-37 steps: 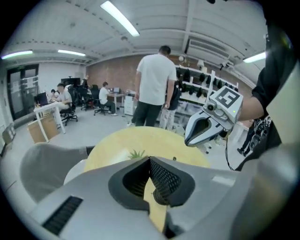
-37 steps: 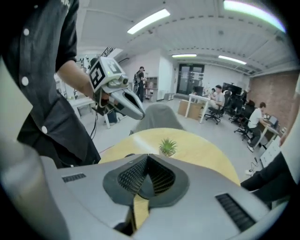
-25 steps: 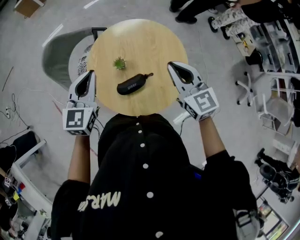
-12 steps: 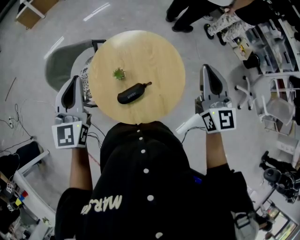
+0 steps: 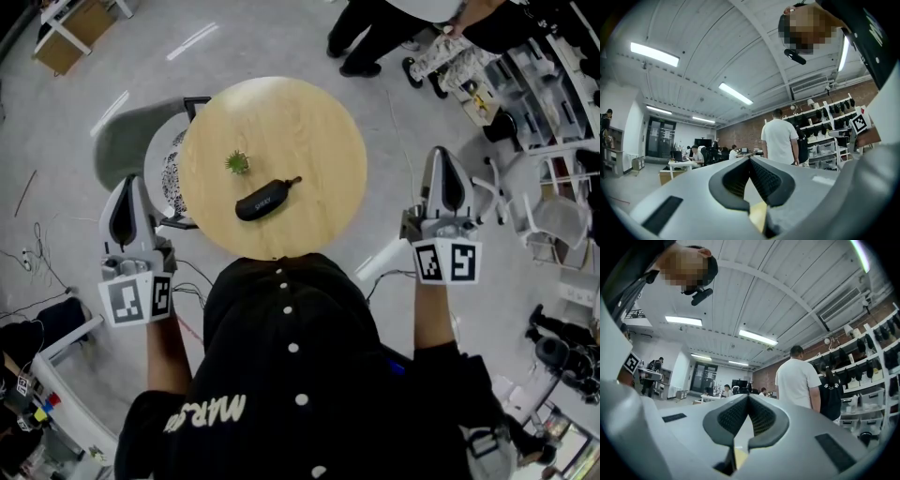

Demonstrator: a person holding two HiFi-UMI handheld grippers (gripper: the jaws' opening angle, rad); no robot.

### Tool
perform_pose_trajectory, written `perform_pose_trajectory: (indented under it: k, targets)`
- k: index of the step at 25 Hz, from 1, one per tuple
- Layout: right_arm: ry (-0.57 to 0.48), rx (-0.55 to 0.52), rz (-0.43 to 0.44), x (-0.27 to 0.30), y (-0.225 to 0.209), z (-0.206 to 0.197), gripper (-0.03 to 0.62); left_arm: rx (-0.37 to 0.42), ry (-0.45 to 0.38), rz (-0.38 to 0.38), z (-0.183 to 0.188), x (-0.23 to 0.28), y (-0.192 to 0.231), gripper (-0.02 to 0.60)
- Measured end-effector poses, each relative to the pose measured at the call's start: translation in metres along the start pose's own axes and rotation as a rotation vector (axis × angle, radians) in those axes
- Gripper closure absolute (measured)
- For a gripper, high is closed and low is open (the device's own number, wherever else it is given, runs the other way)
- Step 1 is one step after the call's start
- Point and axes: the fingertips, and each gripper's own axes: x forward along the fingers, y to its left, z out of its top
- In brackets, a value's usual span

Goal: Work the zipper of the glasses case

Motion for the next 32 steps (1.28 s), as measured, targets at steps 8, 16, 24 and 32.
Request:
perform_pose_trajectory:
  k: [8, 16, 24, 32]
  targets:
    - [-0.024, 0.010, -0.019, -0.005, -0.004, 0.008, 0.592, -0.008, -0.010, -0.004, 0.008, 0.003, -0.007, 0.578]
    - [-0.013, 0.003, -0.005, -0.007, -0.001, 0.004, 0.591, -0.009, 0.006, -0.008, 0.006, 0.003, -0.018, 0.578]
    - [-0.002, -0.004, -0.002, -0.004, 0.003, 0.002, 0.592, -0.024, 0.019, 0.006, 0.006, 0.005, -0.013, 0.578]
    - [-0.001, -0.013, 0.011, 0.006, 0.012, 0.003, 0.591, -0.045, 0.028, -0.004, 0.000, 0.006, -0.010, 0.578]
